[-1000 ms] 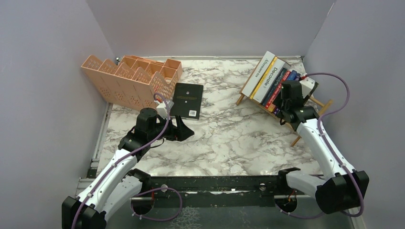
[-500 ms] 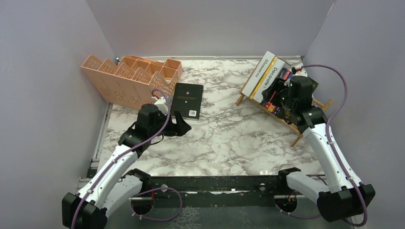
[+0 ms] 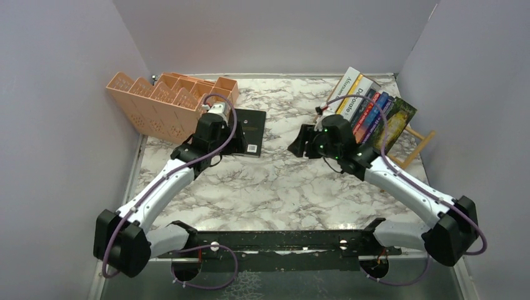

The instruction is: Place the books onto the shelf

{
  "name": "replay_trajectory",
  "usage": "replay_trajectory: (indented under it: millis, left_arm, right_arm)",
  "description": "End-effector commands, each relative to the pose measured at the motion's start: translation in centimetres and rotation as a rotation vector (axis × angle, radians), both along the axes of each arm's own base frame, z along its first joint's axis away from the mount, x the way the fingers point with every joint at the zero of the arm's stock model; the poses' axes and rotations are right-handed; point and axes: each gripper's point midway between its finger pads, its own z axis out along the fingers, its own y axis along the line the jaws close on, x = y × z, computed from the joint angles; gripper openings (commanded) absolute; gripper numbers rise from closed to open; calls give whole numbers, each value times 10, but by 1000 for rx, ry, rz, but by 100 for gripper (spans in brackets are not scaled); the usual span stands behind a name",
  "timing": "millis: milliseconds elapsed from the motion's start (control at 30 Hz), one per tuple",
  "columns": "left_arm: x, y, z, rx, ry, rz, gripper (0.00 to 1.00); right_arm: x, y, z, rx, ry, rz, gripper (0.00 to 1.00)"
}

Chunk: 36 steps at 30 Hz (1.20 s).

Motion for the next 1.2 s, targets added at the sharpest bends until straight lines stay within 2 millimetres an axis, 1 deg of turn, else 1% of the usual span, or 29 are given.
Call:
replay_trajectory:
  millis: [0,67,133,167,267,333,467,633,733,933,1067,1167]
  left_arm:
    - [32,15,-7,140,-33,153,88]
    - [40,10,-21,198,-20,163,89]
    - [47,7,-35,271,-3,174,89]
    - [51,6,-43,304,9,181,90]
    - [63,5,-66,377,49,192,90]
    - [70,7,-76,422,60,208,92]
    - [83,14,-92,514,71,239,98]
    - [92,20,-119,609,117,249,99]
    - [94,18,-131,614,141,242,99]
    - [94,14,-146,520,157,221,99]
    - [85,22,-156,470,180,243,99]
    - [79,26,-156,421,168,268,99]
  right_arm:
    - [-13,40,-20,47,30,49,61]
    - [-23,51,-34,44,65,63,61]
    - [-29,57,-43,40,83,64,61]
    - [-31,56,-47,38,90,59,61]
    - [-31,47,-54,25,88,15,61]
    - [-32,40,-57,15,86,-14,61]
    - [-36,32,-60,17,84,-29,61]
    - [-40,26,-63,14,85,-41,61]
    - [-40,25,-62,12,83,-46,61]
    - [-41,24,-66,9,93,-48,61]
    - [-41,25,-71,1,105,-50,61]
    - [-40,26,-74,-2,112,-48,61]
